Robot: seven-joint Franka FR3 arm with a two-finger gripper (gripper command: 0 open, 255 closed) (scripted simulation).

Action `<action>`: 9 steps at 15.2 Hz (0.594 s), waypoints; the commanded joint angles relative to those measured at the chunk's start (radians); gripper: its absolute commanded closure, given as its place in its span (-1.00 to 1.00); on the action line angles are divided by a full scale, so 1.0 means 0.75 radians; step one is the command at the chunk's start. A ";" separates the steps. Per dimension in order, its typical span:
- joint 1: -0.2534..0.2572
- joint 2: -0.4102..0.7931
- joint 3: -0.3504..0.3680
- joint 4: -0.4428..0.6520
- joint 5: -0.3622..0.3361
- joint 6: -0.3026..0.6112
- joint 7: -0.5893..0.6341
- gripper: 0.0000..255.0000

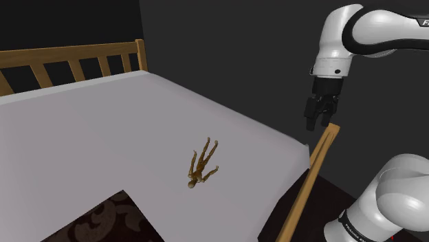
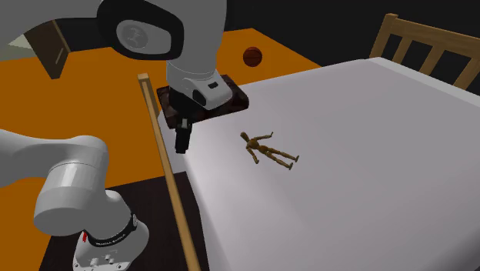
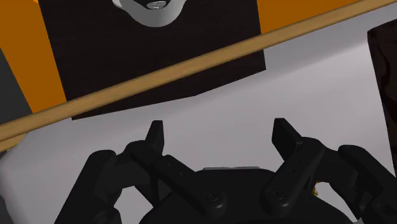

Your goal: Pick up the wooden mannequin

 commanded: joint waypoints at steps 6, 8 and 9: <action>0.009 0.144 0.064 -0.061 0.125 0.223 0.128 -1.00; 0.015 0.214 0.088 -0.073 0.173 0.315 0.172 -1.00; 0.018 0.252 0.100 -0.076 0.197 0.361 0.193 -1.00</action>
